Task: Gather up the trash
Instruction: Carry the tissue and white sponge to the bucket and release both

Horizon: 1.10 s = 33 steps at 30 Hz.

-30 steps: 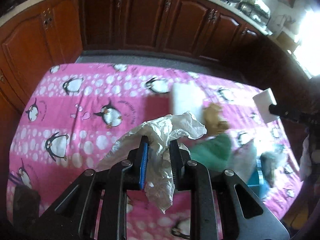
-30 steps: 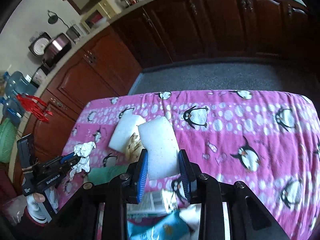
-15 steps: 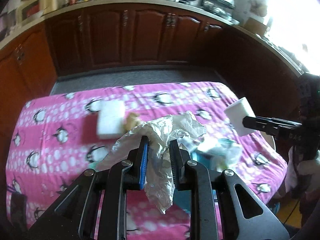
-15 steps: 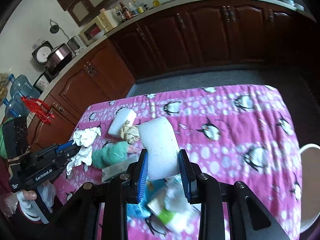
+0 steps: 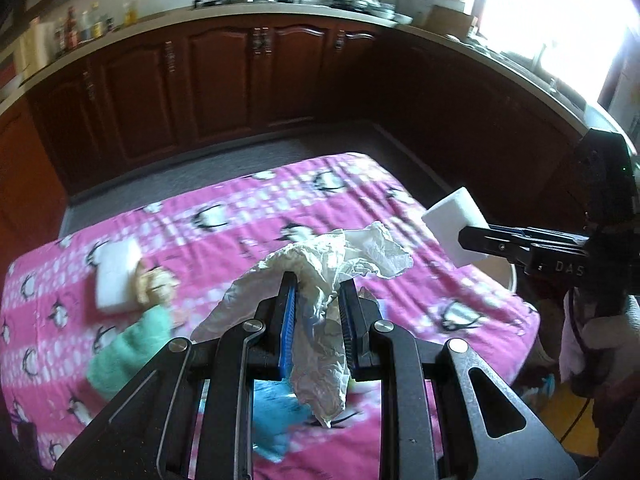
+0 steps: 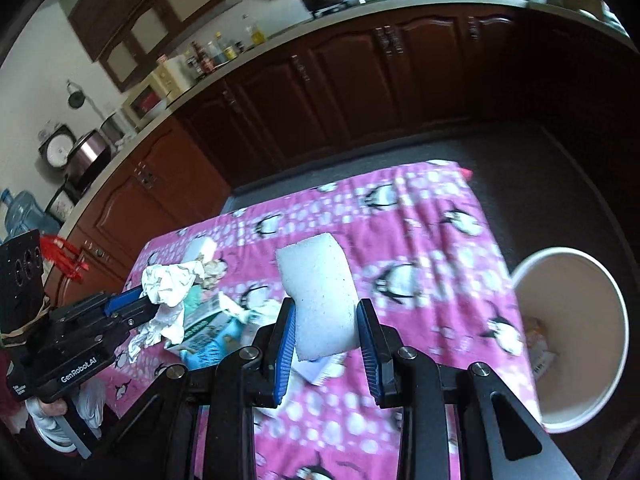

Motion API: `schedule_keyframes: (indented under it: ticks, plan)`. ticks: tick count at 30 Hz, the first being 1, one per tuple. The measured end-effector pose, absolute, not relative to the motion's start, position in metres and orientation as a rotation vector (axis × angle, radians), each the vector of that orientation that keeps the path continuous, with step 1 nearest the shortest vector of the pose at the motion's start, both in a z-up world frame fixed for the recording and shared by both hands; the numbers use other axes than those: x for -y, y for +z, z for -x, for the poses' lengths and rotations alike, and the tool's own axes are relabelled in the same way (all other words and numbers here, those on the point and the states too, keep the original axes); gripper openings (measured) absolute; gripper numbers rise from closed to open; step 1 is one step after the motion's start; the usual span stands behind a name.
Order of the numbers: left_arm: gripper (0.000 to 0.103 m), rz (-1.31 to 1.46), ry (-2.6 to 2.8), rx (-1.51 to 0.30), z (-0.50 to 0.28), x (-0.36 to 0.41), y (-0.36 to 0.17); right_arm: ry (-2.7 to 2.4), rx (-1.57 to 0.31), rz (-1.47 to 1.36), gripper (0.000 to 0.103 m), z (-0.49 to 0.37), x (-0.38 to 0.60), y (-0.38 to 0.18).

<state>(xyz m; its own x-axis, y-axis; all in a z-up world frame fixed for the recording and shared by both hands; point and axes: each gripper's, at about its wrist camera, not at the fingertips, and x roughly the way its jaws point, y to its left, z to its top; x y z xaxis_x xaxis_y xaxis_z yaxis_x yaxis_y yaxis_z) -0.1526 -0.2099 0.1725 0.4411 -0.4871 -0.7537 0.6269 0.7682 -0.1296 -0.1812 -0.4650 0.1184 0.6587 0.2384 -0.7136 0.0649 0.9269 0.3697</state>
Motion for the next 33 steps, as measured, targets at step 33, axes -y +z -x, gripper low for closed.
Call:
schedule_keyframes:
  ticks: [33]
  plan:
    - [0.018, -0.243, -1.024, -1.064, 0.185, 0.454, 0.118, -0.290, -0.938, -0.593, 0.029, 0.279, 0.652, 0.047]
